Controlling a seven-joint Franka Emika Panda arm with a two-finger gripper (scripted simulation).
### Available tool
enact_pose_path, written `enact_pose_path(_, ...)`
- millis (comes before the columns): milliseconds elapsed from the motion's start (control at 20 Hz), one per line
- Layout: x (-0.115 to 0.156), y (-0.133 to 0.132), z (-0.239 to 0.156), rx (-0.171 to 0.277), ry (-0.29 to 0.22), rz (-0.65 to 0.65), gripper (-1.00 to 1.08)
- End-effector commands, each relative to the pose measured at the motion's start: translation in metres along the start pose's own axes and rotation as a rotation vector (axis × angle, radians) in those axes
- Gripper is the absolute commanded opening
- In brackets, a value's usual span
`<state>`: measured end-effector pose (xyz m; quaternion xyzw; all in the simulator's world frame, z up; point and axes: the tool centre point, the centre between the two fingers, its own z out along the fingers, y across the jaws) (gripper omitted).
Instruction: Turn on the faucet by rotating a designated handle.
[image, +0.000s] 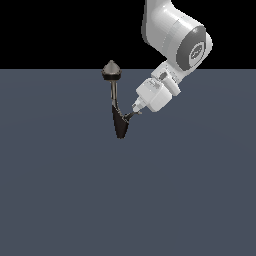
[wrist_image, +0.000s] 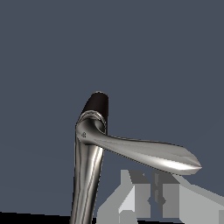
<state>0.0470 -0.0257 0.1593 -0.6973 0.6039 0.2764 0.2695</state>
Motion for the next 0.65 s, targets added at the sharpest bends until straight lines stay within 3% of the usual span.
enact_pose_path(0,0.019,0.002,0.001,-0.001,0.004,0.018,-1.0)
enact_pose_path(600,0.07,-0.002,0.002,-0.005,0.007,0.045,-1.0)
